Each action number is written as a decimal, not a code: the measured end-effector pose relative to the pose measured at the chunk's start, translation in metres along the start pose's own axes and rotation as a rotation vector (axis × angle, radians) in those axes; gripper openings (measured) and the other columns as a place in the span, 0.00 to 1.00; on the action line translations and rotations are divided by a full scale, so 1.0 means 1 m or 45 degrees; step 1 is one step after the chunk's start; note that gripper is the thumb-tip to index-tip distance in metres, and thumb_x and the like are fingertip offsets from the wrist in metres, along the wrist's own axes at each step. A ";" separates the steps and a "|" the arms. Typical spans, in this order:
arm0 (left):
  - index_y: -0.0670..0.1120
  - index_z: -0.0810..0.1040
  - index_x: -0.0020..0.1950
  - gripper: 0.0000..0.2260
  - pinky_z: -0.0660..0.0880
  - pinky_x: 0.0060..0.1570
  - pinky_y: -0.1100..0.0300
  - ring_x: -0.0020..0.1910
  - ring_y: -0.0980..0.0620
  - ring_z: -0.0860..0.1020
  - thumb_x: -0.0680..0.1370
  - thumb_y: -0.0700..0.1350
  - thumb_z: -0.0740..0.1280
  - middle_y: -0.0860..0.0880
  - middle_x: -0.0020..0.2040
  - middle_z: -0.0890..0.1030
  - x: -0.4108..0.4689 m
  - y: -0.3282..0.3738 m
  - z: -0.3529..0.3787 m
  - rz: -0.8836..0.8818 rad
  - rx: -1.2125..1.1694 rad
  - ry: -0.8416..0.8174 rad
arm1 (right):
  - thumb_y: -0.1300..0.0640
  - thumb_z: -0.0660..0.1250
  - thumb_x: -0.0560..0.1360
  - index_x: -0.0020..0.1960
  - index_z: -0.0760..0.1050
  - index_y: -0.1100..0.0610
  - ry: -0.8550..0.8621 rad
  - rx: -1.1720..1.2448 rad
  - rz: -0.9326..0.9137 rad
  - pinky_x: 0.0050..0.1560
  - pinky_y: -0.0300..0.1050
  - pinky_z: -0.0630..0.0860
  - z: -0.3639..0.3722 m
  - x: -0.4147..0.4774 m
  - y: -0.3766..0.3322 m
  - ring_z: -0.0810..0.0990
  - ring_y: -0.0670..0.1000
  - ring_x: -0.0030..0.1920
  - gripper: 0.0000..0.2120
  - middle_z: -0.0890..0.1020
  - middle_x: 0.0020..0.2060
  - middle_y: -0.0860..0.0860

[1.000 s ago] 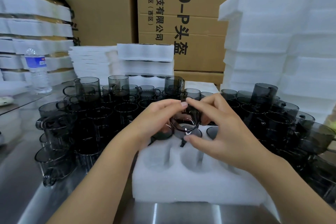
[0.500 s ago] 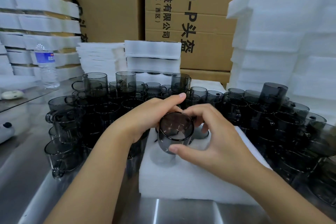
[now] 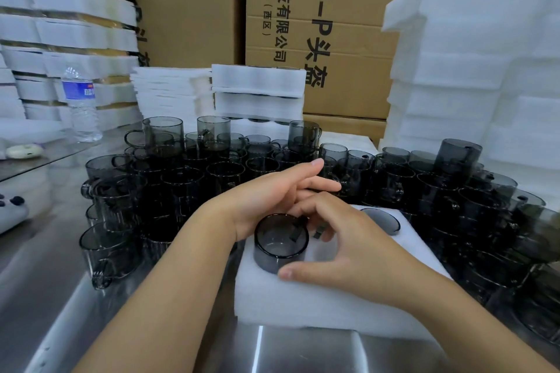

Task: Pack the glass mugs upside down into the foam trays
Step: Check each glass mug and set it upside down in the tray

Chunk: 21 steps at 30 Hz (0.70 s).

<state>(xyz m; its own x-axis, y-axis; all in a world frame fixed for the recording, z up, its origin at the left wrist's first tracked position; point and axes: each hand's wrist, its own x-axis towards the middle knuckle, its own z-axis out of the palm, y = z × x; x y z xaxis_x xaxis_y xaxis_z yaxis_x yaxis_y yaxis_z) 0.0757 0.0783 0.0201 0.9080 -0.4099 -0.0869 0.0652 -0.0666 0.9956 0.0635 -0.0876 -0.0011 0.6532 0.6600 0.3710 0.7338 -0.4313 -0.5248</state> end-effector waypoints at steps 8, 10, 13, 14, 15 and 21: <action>0.55 0.82 0.55 0.19 0.73 0.50 0.60 0.44 0.52 0.82 0.71 0.63 0.65 0.42 0.52 0.84 -0.001 -0.003 0.007 0.151 0.296 0.111 | 0.33 0.70 0.60 0.47 0.69 0.34 0.004 -0.027 -0.060 0.48 0.23 0.64 0.001 0.002 -0.001 0.70 0.32 0.52 0.19 0.73 0.51 0.29; 0.51 0.82 0.55 0.18 0.75 0.48 0.59 0.42 0.50 0.81 0.72 0.60 0.67 0.41 0.51 0.84 0.003 -0.005 0.010 0.213 0.358 0.190 | 0.30 0.68 0.59 0.46 0.69 0.34 -0.018 -0.056 -0.028 0.48 0.23 0.65 0.001 0.001 -0.001 0.69 0.32 0.52 0.19 0.71 0.49 0.31; 0.50 0.83 0.52 0.09 0.76 0.39 0.66 0.40 0.54 0.81 0.78 0.52 0.66 0.46 0.45 0.85 0.007 -0.009 0.017 0.341 0.483 0.308 | 0.27 0.64 0.58 0.37 0.68 0.34 -0.007 -0.127 0.073 0.46 0.23 0.65 0.001 0.001 0.001 0.67 0.30 0.50 0.16 0.69 0.47 0.33; 0.49 0.83 0.51 0.09 0.76 0.39 0.67 0.40 0.55 0.81 0.78 0.51 0.66 0.47 0.44 0.85 0.008 -0.011 0.018 0.378 0.516 0.335 | 0.28 0.65 0.58 0.35 0.67 0.35 0.008 -0.129 0.088 0.46 0.23 0.65 0.001 0.001 0.001 0.67 0.30 0.49 0.15 0.69 0.46 0.34; 0.50 0.83 0.50 0.09 0.77 0.41 0.66 0.41 0.56 0.82 0.78 0.51 0.65 0.49 0.43 0.85 0.009 -0.013 0.019 0.403 0.558 0.362 | 0.29 0.65 0.59 0.33 0.68 0.37 0.021 -0.126 0.089 0.45 0.24 0.65 0.001 0.000 0.000 0.68 0.30 0.49 0.14 0.70 0.46 0.34; 0.48 0.80 0.44 0.20 0.76 0.50 0.51 0.44 0.54 0.80 0.76 0.61 0.56 0.52 0.42 0.83 0.009 -0.019 0.028 0.397 0.922 0.422 | 0.33 0.68 0.63 0.43 0.84 0.53 -0.044 -0.126 0.046 0.48 0.35 0.72 0.002 0.001 0.002 0.71 0.36 0.51 0.24 0.81 0.47 0.46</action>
<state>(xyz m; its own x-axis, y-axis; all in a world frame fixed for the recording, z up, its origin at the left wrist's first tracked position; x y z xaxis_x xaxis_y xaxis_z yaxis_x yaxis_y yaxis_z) 0.0715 0.0506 -0.0008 0.9221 -0.2262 0.3140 -0.3856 -0.6065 0.6954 0.0653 -0.0860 -0.0031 0.6741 0.6630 0.3256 0.7258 -0.5129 -0.4583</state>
